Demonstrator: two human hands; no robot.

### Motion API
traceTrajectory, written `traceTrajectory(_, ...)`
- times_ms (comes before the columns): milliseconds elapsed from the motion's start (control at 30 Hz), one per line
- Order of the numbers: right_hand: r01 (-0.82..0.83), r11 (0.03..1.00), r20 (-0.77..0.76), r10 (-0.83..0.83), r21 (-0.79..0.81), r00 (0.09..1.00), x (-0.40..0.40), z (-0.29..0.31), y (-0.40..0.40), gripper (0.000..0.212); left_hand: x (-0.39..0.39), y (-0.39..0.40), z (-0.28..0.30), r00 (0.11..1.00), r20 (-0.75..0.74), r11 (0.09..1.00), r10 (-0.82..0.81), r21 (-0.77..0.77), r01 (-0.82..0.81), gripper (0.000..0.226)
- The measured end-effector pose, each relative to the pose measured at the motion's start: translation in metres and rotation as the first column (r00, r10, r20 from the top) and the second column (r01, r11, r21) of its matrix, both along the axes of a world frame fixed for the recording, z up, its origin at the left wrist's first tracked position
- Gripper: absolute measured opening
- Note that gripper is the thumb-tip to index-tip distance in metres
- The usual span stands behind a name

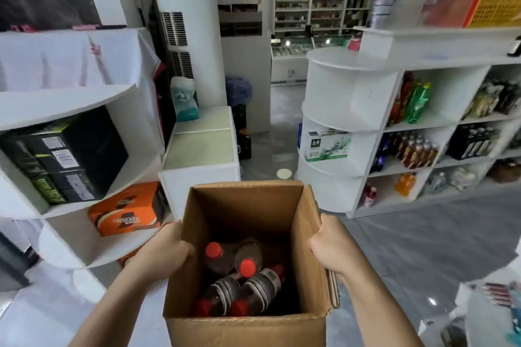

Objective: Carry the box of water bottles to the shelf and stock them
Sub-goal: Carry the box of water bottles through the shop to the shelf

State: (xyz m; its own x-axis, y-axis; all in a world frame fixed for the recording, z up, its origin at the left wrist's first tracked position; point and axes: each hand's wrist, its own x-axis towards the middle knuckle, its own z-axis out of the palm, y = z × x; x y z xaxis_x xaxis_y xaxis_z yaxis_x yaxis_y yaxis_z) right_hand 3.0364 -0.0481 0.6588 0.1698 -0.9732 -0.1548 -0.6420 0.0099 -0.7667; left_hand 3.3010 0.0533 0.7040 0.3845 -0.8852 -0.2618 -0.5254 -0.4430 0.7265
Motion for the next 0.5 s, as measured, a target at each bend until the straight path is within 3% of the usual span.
traceTrajectory(367,0.217,0.974,0.046,-0.220,0.064,0.974,0.014,-0.015,-0.177,0.015,0.036,-0.247,-0.022,0.973,0.008,0.973,-0.233,0.003,0.233,0.019)
traceTrajectory(500,0.346,0.933,0.068,-0.353,0.100,0.933,0.015,-0.013,-0.226,0.019,0.039,-0.333,-0.027,0.945,-0.059,0.945,-0.323,0.036,0.325,0.027)
